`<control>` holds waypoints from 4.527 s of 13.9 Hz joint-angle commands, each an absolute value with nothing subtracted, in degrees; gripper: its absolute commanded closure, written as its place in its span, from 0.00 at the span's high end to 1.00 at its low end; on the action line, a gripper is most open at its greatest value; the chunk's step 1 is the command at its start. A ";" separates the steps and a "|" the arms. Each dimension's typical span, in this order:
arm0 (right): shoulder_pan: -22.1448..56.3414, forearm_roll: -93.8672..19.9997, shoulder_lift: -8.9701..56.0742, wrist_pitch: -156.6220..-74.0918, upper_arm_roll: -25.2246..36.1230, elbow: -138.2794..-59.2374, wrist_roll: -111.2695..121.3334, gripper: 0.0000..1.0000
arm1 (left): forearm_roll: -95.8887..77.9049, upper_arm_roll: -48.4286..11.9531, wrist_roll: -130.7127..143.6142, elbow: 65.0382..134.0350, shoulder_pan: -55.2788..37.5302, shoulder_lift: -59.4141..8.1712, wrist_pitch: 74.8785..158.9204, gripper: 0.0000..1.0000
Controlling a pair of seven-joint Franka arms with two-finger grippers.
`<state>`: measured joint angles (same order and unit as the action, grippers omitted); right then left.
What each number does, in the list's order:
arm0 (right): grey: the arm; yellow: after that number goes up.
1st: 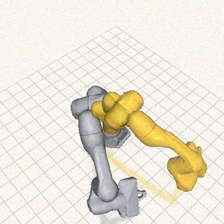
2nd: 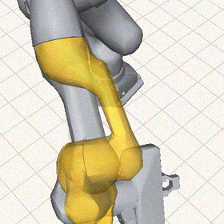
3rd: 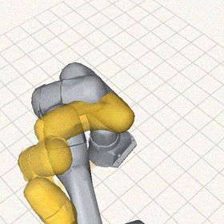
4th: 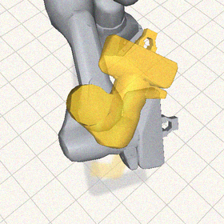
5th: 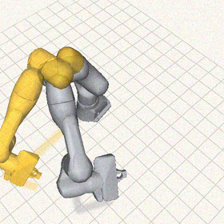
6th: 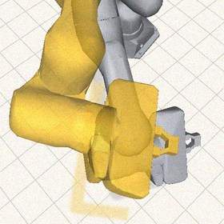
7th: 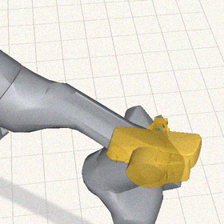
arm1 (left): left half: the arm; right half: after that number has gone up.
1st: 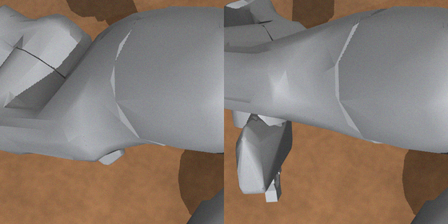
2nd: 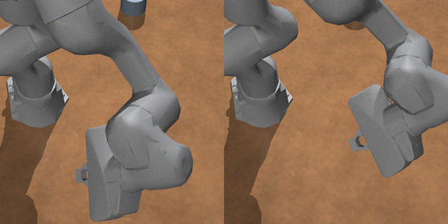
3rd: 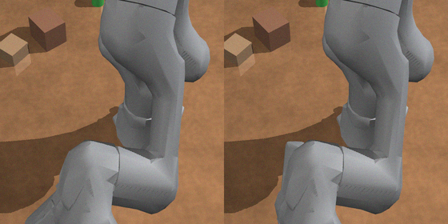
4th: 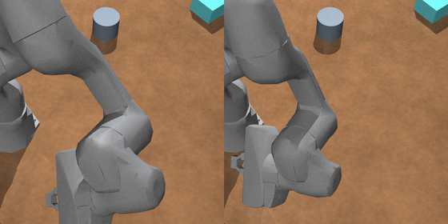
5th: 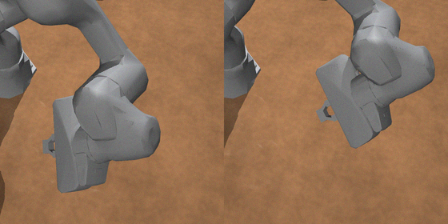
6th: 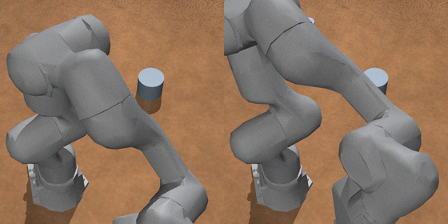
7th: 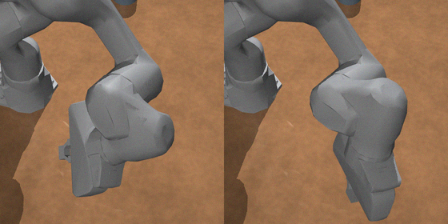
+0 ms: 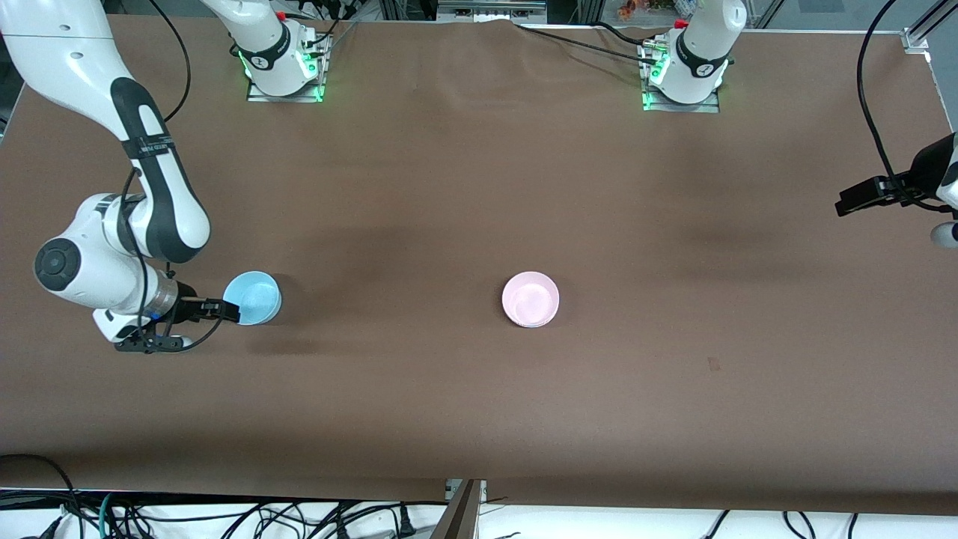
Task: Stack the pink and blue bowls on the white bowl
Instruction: 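Withdraw the left gripper while the right gripper reaches the blue bowl, then close the right gripper on the blue bowl rim and lift, then carry the blue bowl with the right gripper over the pink bowl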
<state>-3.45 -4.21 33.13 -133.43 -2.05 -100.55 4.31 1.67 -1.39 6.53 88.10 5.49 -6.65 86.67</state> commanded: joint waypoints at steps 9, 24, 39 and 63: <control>-3.16 -3.96 30.32 -137.02 -1.85 -108.45 4.13 0.91 | 1.49 -2.02 5.89 84.12 3.87 -8.87 85.17 1.00; -3.34 -3.96 27.51 -142.65 0.44 -115.22 11.34 0.90 | 1.06 -1.85 5.80 83.85 4.04 -9.40 85.17 1.00; -3.25 -3.96 27.60 -143.26 0.35 -115.22 10.46 0.43 | 0.88 -1.85 5.80 83.85 4.13 -9.40 85.17 1.00; 14.38 2.27 22.94 -123.57 -1.32 -98.53 -20.69 0.00 | 0.79 -1.85 5.54 83.85 4.39 -9.40 85.17 1.00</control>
